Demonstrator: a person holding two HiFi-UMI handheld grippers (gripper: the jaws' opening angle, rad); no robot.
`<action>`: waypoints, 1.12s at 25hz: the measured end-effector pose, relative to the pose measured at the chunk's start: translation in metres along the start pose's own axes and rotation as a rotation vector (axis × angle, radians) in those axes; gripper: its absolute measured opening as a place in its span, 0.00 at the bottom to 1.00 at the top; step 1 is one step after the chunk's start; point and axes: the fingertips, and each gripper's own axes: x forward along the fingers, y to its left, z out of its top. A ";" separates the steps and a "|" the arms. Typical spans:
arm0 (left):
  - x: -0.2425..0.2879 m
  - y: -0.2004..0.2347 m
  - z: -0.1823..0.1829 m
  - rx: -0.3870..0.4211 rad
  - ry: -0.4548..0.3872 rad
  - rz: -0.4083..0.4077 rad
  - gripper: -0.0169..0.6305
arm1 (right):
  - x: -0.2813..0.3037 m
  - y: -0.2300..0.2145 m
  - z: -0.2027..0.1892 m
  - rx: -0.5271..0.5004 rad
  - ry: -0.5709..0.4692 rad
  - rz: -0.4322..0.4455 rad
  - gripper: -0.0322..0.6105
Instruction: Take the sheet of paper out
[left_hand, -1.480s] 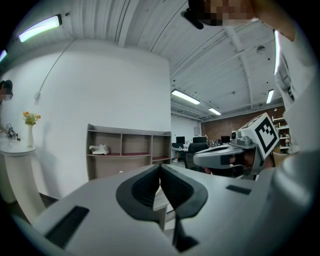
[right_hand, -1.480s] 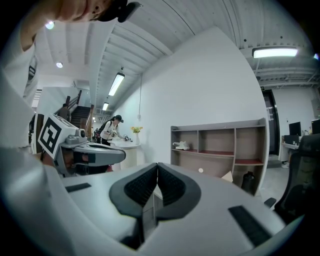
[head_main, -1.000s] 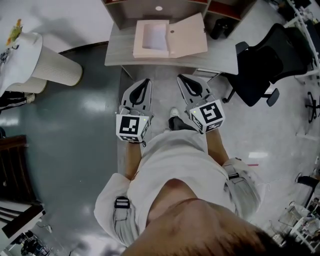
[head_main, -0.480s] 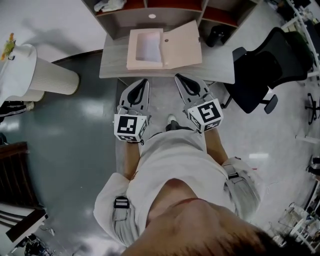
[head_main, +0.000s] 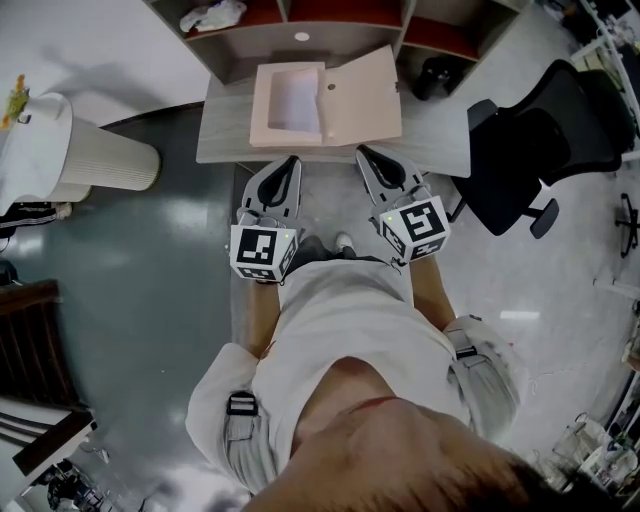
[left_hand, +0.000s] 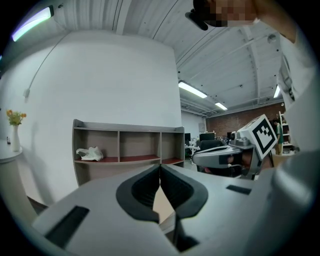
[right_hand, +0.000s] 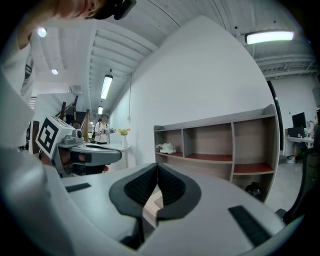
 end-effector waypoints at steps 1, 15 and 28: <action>0.002 0.002 0.000 0.001 0.003 0.002 0.06 | 0.003 -0.001 0.000 0.003 0.000 0.003 0.08; 0.047 0.078 0.000 0.000 -0.008 -0.051 0.06 | 0.086 -0.017 0.005 0.000 0.022 -0.055 0.08; 0.082 0.178 -0.005 -0.010 -0.026 -0.134 0.06 | 0.181 -0.013 0.010 -0.023 0.063 -0.145 0.08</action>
